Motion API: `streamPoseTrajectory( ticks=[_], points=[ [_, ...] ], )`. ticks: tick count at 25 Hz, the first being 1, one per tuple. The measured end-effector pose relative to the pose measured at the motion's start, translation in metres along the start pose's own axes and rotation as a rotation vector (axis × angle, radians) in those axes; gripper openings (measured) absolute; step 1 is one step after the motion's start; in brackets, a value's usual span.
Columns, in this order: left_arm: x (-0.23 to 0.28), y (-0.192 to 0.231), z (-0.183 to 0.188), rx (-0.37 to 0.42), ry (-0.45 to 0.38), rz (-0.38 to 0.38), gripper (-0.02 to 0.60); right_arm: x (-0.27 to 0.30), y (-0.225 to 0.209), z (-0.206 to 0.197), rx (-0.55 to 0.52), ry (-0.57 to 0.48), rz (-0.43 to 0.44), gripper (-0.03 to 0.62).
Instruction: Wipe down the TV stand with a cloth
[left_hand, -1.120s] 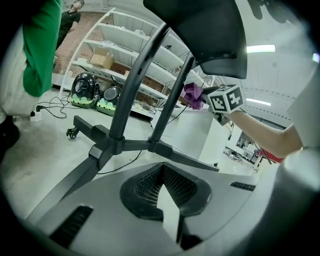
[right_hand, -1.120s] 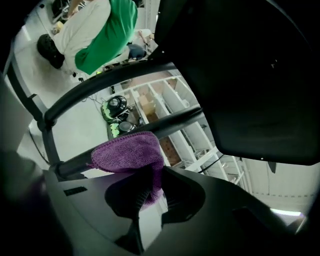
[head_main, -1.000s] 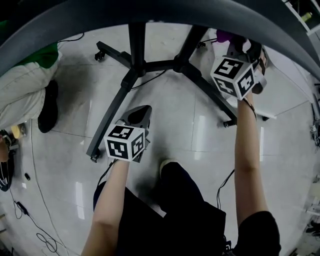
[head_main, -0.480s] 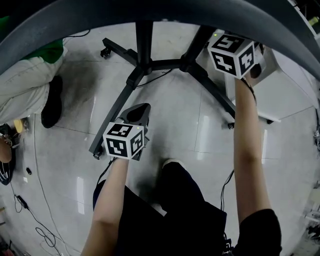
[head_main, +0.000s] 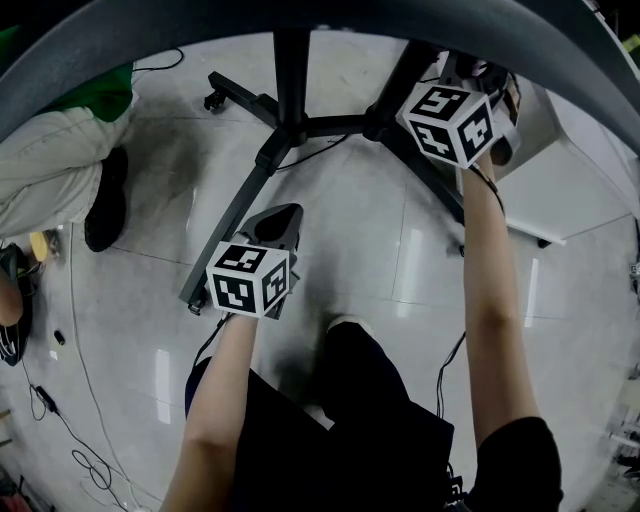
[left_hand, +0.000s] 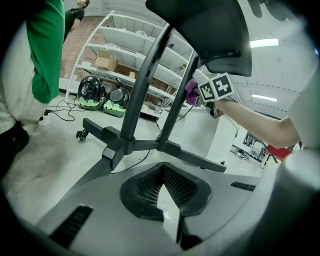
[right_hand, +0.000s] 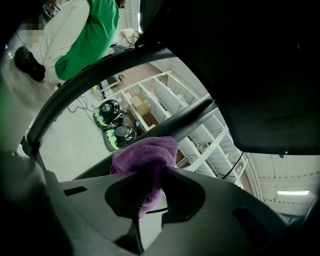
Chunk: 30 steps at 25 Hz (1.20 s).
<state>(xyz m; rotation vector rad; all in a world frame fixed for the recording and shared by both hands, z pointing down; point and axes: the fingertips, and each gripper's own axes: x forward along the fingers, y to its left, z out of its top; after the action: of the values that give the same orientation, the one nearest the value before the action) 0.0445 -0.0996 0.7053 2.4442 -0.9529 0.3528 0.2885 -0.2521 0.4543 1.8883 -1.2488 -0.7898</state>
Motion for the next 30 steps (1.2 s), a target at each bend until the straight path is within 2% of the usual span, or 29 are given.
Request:
streamPoseTrajectory(
  ticks=[17,22,30],
  points=[
    [-0.010,0.015,-0.004,-0.006,0.004,0.018,0.006,-0.005,0.106,-0.069,-0.064,0.143,0.171,0.069],
    [-0.017,0.024,-0.003,-0.014,-0.001,0.033,0.006,-0.004,0.143,-0.095,-0.024,0.222,0.248,0.069],
    [-0.026,0.035,-0.005,-0.023,-0.001,0.052,0.006,-0.007,0.182,-0.122,-0.043,0.301,0.300,0.068]
  ],
)
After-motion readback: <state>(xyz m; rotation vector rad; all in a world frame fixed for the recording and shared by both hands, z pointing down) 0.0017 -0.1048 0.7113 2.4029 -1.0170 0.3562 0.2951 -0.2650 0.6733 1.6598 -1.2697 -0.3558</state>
